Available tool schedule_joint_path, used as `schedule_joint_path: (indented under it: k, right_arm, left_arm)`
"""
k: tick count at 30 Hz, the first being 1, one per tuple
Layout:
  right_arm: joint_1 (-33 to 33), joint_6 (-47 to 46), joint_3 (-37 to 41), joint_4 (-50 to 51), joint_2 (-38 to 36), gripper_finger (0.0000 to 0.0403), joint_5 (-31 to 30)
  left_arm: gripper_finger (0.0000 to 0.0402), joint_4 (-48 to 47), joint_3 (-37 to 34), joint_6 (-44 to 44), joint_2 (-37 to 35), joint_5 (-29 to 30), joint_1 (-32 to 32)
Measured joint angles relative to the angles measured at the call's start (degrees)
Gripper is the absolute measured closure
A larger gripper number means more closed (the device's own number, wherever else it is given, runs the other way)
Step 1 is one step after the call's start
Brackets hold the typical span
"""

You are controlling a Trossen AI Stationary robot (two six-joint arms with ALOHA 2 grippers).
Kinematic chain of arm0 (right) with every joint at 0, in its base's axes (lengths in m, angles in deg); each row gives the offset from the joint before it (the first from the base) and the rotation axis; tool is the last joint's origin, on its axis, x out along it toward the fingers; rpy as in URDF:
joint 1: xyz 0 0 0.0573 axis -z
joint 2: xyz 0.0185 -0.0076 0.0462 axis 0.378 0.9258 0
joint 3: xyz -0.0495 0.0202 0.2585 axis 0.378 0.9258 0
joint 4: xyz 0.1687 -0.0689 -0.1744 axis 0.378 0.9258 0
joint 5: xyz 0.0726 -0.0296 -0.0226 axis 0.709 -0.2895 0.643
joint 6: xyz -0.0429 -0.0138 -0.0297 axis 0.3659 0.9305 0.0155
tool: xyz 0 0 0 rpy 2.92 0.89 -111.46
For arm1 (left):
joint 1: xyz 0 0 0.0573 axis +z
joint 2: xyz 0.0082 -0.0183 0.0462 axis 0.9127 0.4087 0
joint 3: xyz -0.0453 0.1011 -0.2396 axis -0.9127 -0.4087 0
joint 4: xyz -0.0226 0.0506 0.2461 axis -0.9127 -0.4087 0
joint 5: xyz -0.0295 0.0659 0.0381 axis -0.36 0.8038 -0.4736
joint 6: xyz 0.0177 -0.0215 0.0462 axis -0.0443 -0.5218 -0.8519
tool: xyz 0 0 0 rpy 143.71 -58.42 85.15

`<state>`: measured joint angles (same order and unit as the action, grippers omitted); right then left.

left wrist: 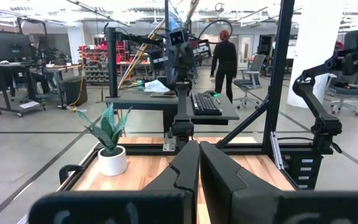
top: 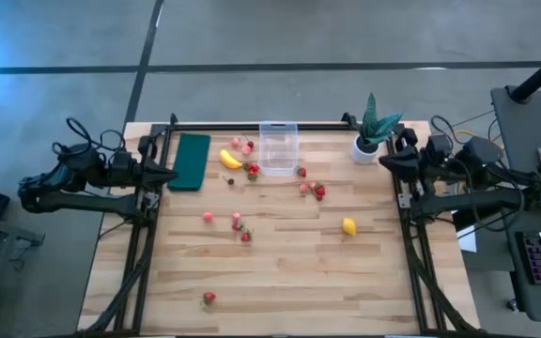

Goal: Pick and placing Produce into tupperware
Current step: Put the yellow lemon into the transparent bin

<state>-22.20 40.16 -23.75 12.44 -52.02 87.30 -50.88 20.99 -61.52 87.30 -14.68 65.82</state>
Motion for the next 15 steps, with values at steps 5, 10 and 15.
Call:
schedule_joint_path:
  k: [5, 10, 15]
  right_arm:
    - [0.00, 5.02, 0.04, -10.54, 6.25, 0.0380, -0.03]
    - [0.02, 5.28, -0.14, -18.61, 12.39, 0.0380, -0.05]
    - [0.02, 1.24, -1.40, -21.30, 16.78, 0.0380, -3.77]
  left_arm:
    - [0.0402, 0.02, 0.00, 0.00, 0.00, 0.00, 0.00]
    - [0.0402, 0.00, 0.00, -0.02, 0.00, 0.00, 0.01]
    - [0.0402, 0.00, 0.00, -0.02, 0.00, 0.00, 0.02]
